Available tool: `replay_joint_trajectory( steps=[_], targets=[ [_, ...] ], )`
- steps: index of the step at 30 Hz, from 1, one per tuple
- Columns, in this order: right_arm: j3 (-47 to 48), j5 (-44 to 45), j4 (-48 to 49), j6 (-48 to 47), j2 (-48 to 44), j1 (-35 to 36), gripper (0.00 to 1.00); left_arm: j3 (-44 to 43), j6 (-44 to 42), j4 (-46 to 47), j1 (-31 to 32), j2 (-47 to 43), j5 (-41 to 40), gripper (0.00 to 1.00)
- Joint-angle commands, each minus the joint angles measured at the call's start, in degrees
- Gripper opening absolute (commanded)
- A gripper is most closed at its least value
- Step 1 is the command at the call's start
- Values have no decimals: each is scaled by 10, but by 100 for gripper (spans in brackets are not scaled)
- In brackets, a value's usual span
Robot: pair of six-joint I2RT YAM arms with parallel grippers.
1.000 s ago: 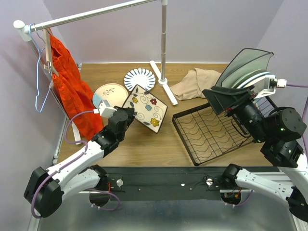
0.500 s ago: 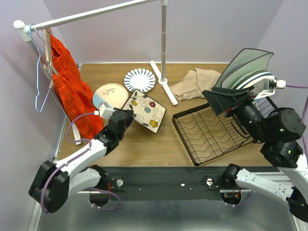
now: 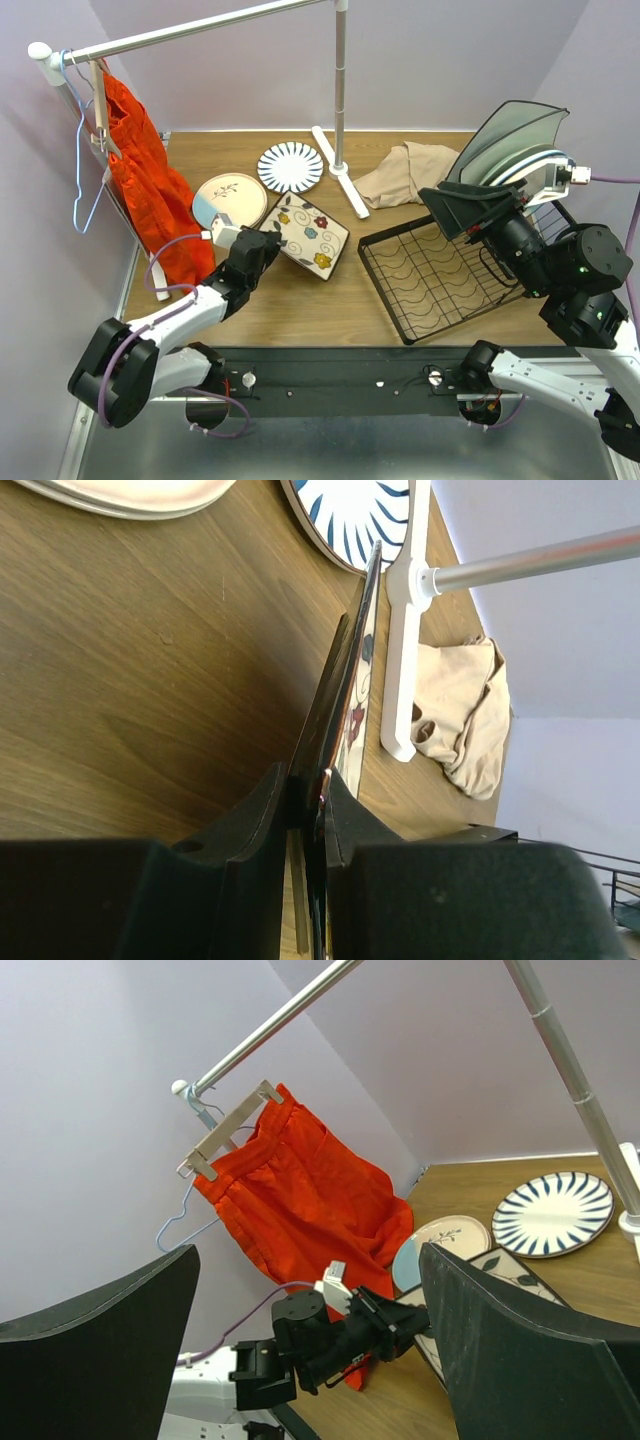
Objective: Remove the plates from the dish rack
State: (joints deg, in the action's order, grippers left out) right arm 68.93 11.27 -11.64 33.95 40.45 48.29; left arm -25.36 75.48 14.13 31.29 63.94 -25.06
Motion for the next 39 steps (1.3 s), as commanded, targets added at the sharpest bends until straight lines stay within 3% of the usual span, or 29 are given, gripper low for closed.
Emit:
replay_joint_trajectory(
  steps=[1, 15, 18, 22, 39],
  targets=[
    [-8, 14, 6, -6, -4, 1, 99, -18, 47, 142, -6, 6, 23, 0],
    [-14, 22, 6, -9, -14, 0, 99, -5, 53, 172, -11, 51, 51, 0],
    [-13, 22, 6, -9, -15, 0, 99, -3, 56, 171, -11, 59, 59, 5],
    [-7, 23, 6, -11, -15, 0, 99, 6, 67, 167, -12, 61, 65, 20],
    [9, 19, 3, -13, -14, 0, 99, 15, 72, 163, -12, 111, 65, 32]
  ],
)
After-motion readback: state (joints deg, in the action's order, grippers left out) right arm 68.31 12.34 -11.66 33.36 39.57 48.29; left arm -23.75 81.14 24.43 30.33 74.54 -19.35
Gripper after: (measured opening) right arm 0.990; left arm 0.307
